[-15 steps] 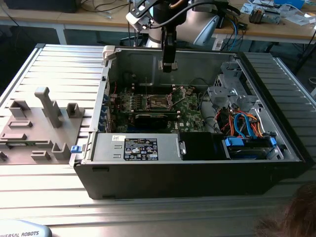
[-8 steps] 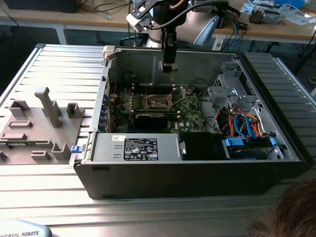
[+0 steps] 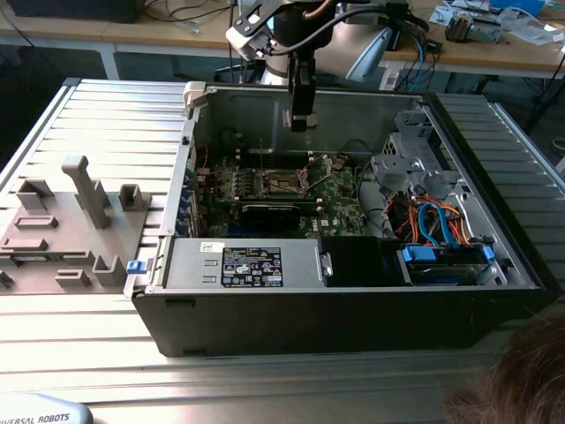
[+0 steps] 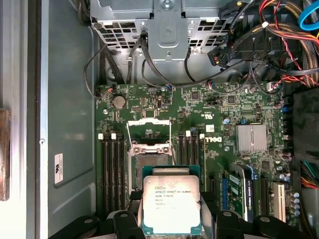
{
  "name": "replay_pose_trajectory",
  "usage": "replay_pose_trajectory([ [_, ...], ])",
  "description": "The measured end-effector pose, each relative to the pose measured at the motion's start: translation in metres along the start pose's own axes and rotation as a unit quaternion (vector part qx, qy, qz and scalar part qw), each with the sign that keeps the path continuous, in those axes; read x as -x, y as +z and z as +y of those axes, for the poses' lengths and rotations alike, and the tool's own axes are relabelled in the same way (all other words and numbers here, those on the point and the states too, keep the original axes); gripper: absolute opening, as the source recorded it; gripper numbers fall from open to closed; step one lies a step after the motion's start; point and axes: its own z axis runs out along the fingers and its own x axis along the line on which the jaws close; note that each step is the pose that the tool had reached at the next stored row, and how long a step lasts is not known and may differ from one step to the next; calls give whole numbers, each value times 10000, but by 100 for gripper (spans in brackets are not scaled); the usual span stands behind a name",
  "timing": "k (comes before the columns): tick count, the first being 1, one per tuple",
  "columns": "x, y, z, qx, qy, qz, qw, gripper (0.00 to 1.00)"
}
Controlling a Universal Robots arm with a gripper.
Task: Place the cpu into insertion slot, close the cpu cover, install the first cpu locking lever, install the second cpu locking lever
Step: 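Place the cpu into insertion slot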
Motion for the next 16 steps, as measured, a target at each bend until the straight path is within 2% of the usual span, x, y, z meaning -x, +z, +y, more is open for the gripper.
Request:
replay_pose_trajectory([
  [16,0,35,-2,0,0,0,10000,54],
])
